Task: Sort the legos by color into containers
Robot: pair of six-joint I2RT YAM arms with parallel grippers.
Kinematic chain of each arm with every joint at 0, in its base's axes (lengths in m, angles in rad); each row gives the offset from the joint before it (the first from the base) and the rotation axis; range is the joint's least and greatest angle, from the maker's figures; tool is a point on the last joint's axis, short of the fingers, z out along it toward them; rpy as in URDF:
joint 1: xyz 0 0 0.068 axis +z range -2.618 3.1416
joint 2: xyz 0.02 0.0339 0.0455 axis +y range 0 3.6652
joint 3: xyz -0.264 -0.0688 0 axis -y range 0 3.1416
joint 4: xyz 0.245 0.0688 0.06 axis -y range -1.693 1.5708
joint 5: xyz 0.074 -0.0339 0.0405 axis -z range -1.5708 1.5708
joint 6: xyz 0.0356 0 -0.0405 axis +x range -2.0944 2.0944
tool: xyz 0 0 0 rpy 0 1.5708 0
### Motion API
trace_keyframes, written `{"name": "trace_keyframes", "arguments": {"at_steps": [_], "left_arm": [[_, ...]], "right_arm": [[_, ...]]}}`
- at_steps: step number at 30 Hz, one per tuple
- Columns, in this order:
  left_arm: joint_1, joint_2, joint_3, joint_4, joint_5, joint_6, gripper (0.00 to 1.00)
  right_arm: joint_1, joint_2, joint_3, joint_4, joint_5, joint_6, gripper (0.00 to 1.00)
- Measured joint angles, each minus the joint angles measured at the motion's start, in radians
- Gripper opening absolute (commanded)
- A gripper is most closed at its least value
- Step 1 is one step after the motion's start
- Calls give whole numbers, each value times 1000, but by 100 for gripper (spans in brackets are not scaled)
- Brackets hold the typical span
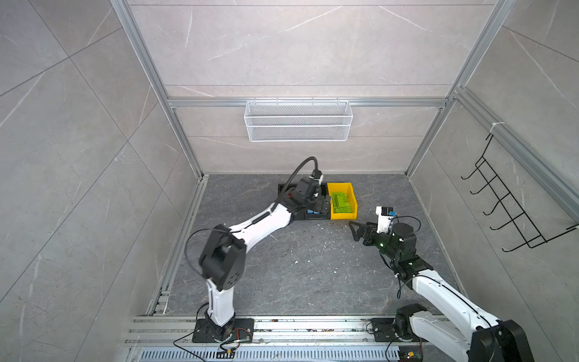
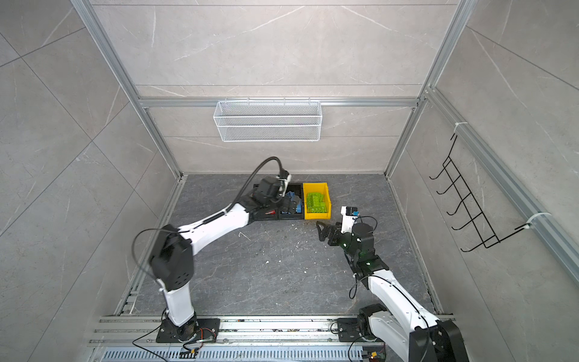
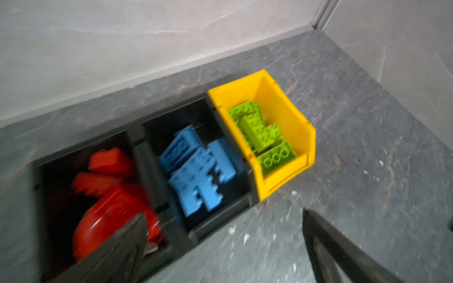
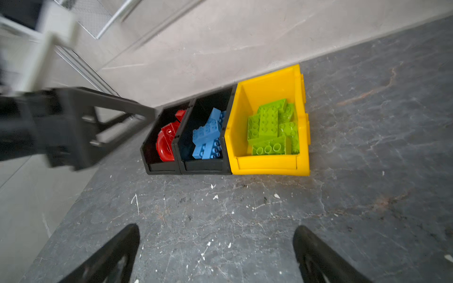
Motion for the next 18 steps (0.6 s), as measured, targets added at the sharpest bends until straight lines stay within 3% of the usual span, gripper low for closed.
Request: {"name": "trace_keyframes", "arguments": {"at_steps": [6, 9, 14, 18], "left_arm": [[236, -505, -557, 185, -116, 34, 100], [342, -667, -776, 251, -194, 78, 99], [589, -773, -1028, 394, -177, 98, 99], [730, -713, -1067, 465, -114, 77, 99]], "right_arm": [[0, 19, -2, 18, 44, -34, 100], [1, 17, -16, 42, 132, -56, 100], [-8, -27, -74, 53, 417, -87, 100], [-19, -48, -132, 151, 640, -141, 100]]}}
